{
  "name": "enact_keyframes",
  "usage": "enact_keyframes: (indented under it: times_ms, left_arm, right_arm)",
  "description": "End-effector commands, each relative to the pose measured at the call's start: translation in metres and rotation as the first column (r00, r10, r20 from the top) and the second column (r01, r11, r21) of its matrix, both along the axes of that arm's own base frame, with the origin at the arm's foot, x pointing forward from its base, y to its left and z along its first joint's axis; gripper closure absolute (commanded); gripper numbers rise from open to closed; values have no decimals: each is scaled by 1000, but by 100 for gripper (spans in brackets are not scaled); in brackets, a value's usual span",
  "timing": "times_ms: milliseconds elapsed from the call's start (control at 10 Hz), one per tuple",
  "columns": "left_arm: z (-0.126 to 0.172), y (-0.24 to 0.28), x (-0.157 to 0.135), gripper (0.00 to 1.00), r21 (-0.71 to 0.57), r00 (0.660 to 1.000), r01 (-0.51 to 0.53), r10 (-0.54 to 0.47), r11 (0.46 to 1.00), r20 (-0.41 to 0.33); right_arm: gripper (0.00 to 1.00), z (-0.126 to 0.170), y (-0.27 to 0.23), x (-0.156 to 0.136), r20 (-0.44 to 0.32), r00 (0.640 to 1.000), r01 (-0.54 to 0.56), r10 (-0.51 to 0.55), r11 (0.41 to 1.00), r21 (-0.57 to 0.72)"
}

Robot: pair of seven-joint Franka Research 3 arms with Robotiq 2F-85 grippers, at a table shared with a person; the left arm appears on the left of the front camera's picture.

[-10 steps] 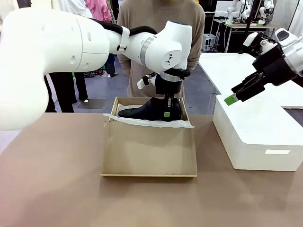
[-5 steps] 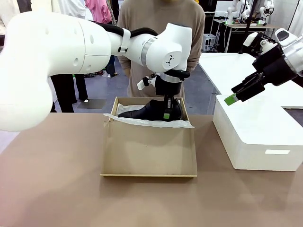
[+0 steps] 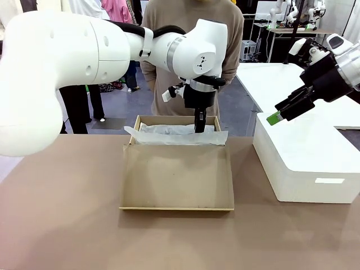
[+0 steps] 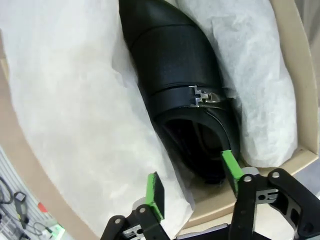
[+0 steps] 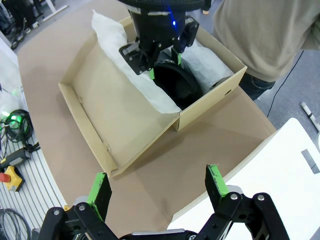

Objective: Pack the shoes into the box.
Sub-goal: Place the other shoe of the Shoes into the Shoes Box.

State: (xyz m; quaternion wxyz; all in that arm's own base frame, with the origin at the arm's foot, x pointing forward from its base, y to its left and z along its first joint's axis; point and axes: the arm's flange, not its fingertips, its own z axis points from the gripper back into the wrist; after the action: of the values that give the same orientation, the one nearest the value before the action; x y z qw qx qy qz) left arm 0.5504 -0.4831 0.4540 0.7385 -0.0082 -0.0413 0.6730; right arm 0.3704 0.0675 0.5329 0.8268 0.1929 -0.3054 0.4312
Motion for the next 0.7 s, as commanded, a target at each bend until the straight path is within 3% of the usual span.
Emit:
enact_keyframes:
  times_ms: [0, 300, 600]
  left_arm:
    - [30, 0, -1, 0, 46, 997, -62, 64, 997, -40]
    - [64, 17, -2, 0, 70, 998, -65, 66, 995, -10]
    - [62, 20, -3, 0, 21, 1000, -22, 22, 1000, 10]
  right_arm:
    - [0, 0, 0, 4, 11, 1000, -15, 15, 1000, 26]
    - [0, 0, 0, 4, 11, 1000, -15, 15, 1000, 26]
    - [0, 0, 0, 4, 11, 1000, -15, 15, 1000, 26]
